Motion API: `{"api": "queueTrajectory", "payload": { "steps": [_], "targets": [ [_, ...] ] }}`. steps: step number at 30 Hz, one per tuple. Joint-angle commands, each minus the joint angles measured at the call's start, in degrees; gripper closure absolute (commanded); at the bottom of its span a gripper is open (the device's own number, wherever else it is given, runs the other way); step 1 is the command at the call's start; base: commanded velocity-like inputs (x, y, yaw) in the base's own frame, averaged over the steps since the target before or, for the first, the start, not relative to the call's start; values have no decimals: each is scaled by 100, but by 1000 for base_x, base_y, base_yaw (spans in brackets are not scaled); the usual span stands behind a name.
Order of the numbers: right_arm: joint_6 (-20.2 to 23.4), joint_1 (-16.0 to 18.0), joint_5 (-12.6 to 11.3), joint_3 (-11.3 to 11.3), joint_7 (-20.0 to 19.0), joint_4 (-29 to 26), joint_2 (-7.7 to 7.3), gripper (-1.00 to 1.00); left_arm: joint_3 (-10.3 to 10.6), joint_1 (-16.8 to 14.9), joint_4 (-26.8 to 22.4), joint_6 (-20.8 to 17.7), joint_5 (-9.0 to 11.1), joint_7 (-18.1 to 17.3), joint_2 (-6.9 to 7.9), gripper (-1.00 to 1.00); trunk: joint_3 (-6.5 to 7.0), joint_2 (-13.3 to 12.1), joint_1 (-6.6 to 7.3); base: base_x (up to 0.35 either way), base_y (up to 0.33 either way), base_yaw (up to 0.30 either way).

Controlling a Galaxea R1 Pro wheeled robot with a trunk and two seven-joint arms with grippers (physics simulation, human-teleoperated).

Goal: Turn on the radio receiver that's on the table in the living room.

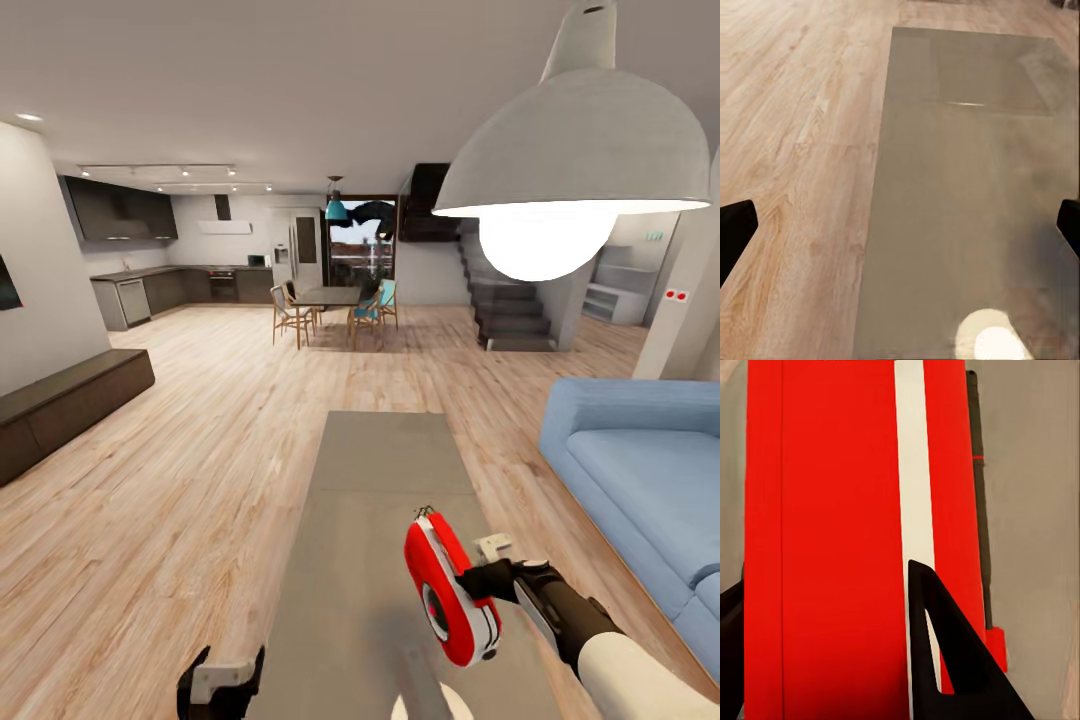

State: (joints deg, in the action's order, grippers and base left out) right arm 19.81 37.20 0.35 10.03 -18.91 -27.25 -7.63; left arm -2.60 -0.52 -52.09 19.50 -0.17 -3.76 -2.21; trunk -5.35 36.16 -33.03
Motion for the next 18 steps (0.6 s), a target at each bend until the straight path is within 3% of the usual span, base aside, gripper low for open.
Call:
{"api": "queueTrajectory", "payload": {
  "steps": [1, 5, 11, 18],
  "targets": [
    [-2, -2, -27, -2, -3152, -15, -50, 100, 0, 0, -38, -39, 8, -106, -2, -100, -1, 0, 0, 0, 0, 0],
    [-129, -2, -24, -2, -3563, -29, -135, 100, 122, 0, -117, -96, -48, -195, -9, -100, -1, 0, 0, 0, 0, 0],
    [-324, -2, -26, 0, -4231, -27, -169, 100, 484, 0, -326, -690, -255, -235, -15, -100, -1, 0, 0, 0, 0, 0],
    [-531, -2, -26, -5, -4416, -26, -230, 100, 623, 0, -387, -834, -289, -240, -18, -100, -1, 0, 0, 0, 0, 0]
  ]
}}
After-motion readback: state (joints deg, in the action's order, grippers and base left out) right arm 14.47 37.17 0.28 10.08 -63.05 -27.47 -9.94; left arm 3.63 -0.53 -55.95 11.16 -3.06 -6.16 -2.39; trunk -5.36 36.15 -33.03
